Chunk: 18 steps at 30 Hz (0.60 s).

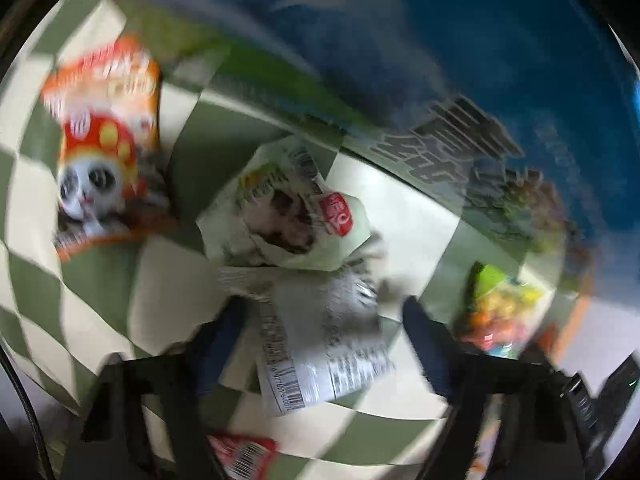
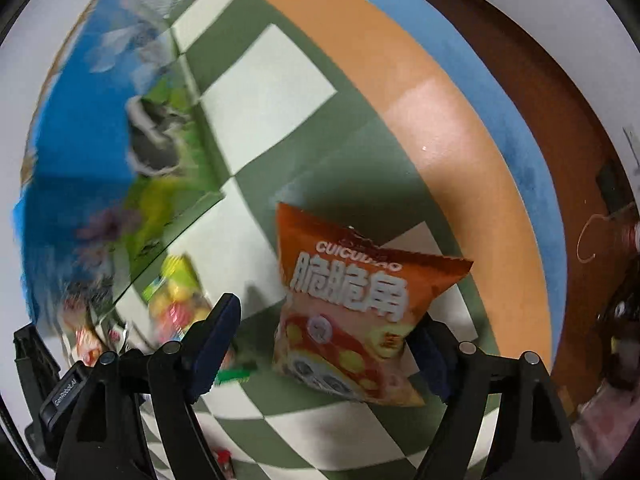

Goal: Organize snacks
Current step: 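Grasp the white wrapped bun with left tool while right tool grasps the orange Cuicuijiao bag, then carry both bags into the box and open both tools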

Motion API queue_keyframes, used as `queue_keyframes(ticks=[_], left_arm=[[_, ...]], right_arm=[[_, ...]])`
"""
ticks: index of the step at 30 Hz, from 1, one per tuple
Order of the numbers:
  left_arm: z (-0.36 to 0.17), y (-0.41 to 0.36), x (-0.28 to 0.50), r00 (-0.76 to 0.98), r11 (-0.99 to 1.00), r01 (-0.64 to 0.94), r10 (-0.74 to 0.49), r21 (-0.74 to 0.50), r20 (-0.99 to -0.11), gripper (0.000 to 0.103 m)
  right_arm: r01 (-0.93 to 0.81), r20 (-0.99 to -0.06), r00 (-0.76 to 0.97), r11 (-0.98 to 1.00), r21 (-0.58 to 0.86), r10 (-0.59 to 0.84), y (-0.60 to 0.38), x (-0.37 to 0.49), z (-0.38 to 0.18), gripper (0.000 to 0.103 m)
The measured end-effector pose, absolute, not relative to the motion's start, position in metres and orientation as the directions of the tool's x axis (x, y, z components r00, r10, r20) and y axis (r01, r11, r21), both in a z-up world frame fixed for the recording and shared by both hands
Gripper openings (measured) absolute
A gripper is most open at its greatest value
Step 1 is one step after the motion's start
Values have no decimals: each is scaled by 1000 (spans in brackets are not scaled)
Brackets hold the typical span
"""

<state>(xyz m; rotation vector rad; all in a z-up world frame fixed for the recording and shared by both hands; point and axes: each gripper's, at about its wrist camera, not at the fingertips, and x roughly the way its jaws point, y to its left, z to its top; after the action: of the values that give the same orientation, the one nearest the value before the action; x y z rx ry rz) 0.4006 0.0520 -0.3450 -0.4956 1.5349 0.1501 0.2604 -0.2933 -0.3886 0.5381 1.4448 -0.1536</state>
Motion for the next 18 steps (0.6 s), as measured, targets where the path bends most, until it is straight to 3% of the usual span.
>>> queue_keyframes(ticks=[3,9,14,18], left_arm=[[-343,43,393,40,949,-272,-154,-159,-987,56],[-348,40,356,-2,989,-99,-106,-106,-994,56],[-357,47,348,-33,991,-65,-121,-119,-992,58],[-374,52,349,-73,986,-88,-145,-139,-987,66]], right_arm=[[367,-979,127,909,196,160,-283,257,-392,64],[152,-985,86,976,159,147,-238,230,-393,60],[-39,-993,37,993,111,112,-192,194,-400,60],[-73,-995,29,993,96,98,-174,178,-407,60]])
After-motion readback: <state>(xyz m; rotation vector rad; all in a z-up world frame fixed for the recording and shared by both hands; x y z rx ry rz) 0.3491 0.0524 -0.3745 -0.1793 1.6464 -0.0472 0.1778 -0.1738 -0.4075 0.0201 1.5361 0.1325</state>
